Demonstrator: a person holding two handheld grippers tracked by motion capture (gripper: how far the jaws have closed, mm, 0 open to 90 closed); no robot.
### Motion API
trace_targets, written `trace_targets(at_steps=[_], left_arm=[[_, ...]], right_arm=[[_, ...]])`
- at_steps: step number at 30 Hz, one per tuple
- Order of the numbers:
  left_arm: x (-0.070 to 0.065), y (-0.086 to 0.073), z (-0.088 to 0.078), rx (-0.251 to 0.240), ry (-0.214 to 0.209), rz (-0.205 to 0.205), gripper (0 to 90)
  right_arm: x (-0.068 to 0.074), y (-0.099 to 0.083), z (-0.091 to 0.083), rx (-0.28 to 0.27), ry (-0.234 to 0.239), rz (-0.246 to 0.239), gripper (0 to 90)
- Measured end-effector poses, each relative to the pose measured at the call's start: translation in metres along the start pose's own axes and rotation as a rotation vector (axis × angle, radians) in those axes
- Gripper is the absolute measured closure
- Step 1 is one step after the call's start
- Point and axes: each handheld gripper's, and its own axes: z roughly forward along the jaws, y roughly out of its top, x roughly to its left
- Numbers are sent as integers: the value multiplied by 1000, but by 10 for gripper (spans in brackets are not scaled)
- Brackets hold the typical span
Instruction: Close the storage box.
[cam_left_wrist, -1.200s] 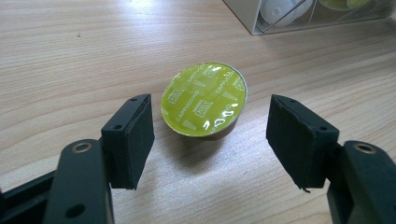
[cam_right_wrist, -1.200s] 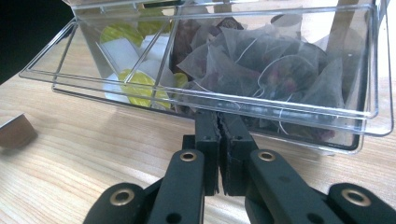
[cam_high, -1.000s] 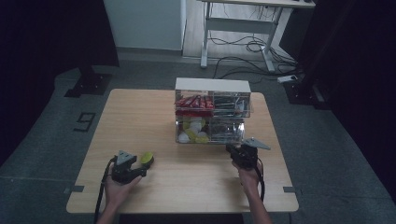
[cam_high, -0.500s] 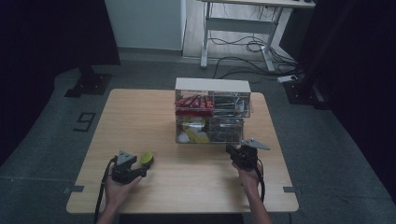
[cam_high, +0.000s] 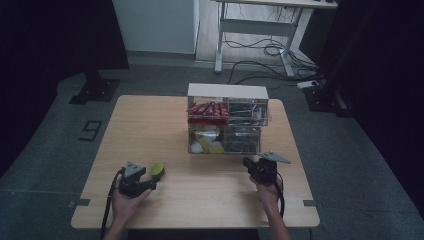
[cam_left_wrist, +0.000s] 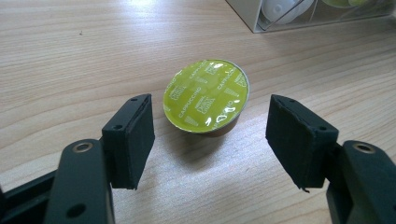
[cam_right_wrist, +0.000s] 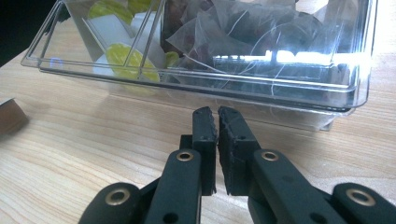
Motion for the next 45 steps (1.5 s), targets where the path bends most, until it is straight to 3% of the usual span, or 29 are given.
trace_targets(at_steps=[22,31,45], left_arm=[[0,2,-8,-21,-1,11,334],[1,3,-12,-28,-6,9,334],[3,3,-13,-25,-6,7,334]], right_arm=[[-11,-30,-19,17,-11,-35,791],[-19,-47,-32,44,-9,-61,677],[-27,-55,-33,66,-3,-47,546]])
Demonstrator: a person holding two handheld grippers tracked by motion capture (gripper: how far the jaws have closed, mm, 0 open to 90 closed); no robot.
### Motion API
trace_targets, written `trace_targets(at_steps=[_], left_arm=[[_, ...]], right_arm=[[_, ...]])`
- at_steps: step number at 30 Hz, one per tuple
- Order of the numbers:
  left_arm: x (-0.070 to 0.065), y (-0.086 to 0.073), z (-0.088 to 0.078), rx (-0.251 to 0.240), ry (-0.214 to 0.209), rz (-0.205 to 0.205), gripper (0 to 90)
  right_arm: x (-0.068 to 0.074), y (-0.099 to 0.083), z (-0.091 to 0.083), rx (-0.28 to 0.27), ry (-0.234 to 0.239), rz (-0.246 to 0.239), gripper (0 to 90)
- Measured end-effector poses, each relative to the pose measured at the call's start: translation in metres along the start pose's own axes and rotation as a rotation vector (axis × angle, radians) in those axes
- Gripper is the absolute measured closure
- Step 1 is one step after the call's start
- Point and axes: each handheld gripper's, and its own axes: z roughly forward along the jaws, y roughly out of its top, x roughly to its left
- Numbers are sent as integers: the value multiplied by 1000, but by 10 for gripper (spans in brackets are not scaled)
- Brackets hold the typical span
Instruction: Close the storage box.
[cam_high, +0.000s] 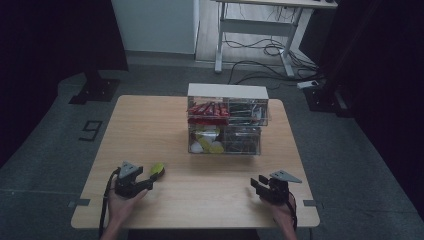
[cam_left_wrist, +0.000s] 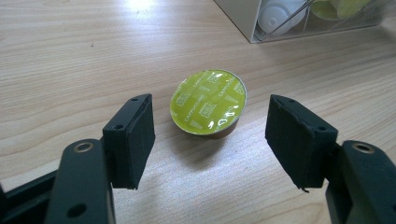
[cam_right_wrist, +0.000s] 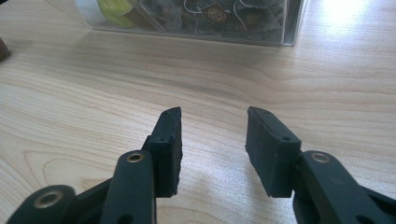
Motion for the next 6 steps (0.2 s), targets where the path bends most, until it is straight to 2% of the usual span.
trace_targets(at_steps=[6], left_arm=[[0,0,0,-1,1,2,333]], right_arm=[[-1,0,1,2,-7,1,511]])
